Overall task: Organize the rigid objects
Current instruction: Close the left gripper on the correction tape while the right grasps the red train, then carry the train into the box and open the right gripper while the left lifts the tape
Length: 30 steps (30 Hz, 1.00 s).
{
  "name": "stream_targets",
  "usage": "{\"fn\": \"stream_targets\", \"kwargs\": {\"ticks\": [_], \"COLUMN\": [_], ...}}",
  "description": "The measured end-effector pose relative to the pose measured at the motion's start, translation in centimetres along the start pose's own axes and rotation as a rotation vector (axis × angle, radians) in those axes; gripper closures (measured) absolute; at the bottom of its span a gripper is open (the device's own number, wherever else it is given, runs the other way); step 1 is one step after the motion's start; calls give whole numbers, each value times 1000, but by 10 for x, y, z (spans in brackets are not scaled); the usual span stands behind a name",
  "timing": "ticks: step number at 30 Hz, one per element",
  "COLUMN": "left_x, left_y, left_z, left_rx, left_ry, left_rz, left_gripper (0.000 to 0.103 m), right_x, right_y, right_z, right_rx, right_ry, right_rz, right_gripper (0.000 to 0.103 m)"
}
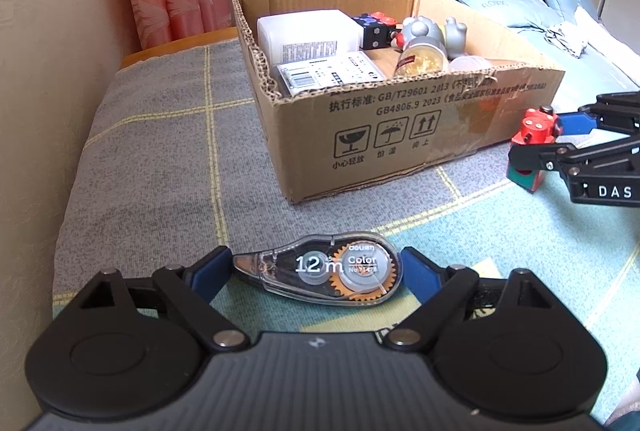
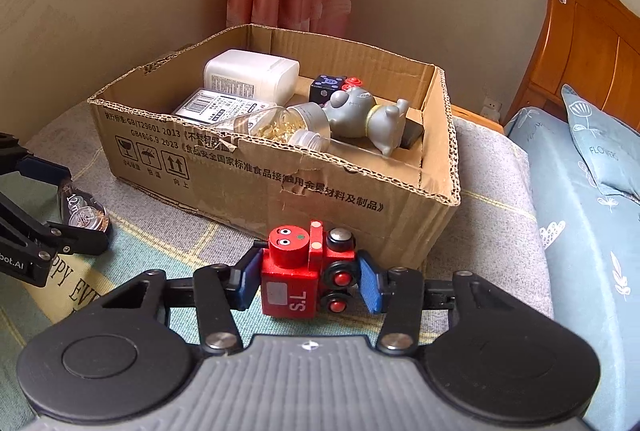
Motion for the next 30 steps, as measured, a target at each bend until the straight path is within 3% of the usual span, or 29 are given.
{"fn": "stream_targets", "kwargs": {"ticks": [11,19,24,30], "left_x": [-26,-49,-64,-72], "left_y": [-13,-27,-36,-41], "left_z": [8,26,49,76], "left_rx": [14,29,75,111], "left_ry": [5,-18,-72,-123], "left_rz": [-21,-51,-53,-45], "left_gripper": [14,14,14,14], "right_x": [-36,-61,-49,-16], "right_y": [-8,-26,-40,-48], "right_z": [9,49,78,97], "right_rx": [-77,-73,-46,-21], "right_ry": [-28,-131,-159,-130], "right_rz": [45,41,20,-9], "right_gripper": [48,48,48,46]}}
Point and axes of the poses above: each gripper's, at about its wrist camera, not at the fingertips, and x roughly the way its jaws point, y to its left, z to its top, the point moved 8 cm from there along x, roughly the way its jaws point, and after that the axes turned 6 degrees about -z, right-handed, at the moved point
